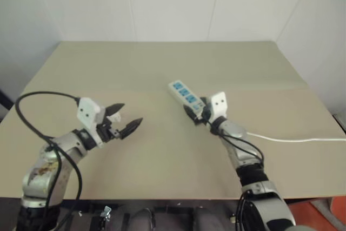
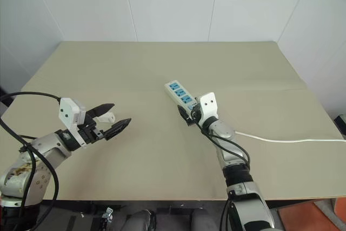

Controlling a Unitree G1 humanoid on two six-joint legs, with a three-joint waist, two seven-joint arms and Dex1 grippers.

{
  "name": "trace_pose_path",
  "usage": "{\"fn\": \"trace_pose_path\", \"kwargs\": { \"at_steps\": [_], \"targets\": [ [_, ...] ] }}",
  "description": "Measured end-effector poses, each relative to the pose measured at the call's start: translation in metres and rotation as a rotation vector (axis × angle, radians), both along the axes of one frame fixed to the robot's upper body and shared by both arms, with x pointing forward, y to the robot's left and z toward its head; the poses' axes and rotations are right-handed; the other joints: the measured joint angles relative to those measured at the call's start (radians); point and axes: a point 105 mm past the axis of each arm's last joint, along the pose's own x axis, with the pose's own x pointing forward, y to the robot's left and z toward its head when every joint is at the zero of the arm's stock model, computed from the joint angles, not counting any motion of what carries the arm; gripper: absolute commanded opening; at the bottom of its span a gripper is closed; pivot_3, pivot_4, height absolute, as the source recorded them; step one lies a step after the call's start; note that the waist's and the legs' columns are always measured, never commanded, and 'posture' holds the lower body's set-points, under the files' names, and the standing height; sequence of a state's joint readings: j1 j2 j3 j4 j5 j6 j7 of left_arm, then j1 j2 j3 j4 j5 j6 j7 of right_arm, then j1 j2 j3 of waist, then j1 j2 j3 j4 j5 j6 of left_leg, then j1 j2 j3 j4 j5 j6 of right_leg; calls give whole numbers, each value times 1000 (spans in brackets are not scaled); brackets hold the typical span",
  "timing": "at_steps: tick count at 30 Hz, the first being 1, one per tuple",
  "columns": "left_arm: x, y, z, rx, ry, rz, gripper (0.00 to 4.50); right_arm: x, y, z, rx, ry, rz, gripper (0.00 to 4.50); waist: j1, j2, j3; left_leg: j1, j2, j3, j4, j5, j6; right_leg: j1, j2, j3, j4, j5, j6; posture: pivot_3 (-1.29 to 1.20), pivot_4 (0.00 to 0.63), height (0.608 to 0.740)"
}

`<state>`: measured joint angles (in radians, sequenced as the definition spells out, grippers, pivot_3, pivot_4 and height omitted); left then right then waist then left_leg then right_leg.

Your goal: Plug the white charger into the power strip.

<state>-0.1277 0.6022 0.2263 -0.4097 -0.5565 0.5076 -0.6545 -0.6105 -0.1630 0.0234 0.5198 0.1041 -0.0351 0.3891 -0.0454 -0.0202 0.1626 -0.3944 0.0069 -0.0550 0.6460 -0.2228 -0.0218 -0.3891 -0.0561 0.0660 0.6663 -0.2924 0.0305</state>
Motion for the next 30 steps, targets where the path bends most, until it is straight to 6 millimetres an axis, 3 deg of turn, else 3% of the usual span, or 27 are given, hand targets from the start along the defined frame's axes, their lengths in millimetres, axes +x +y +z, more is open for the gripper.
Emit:
{"fn": "trace_pose_path", "kwargs": {
  "at_steps": [8, 30],
  "targets": [
    [-2, -2, 2, -11, -5, -9, 4475, 12, -4, -6, 18, -15, -26, 4500, -3, 0, 0, 0, 2, 1, 0, 0, 0, 0, 0, 1, 1, 0, 0, 0, 150, 740],
    [-6, -3, 4, -7, -7, -12, 4475, 16, -2, -9, -36, 20, 50, 4500, -16, 0, 0, 3, 4, 1, -1, 0, 0, 1, 1, 3, 1, 1, 0, 0, 150, 740]
  ]
}}
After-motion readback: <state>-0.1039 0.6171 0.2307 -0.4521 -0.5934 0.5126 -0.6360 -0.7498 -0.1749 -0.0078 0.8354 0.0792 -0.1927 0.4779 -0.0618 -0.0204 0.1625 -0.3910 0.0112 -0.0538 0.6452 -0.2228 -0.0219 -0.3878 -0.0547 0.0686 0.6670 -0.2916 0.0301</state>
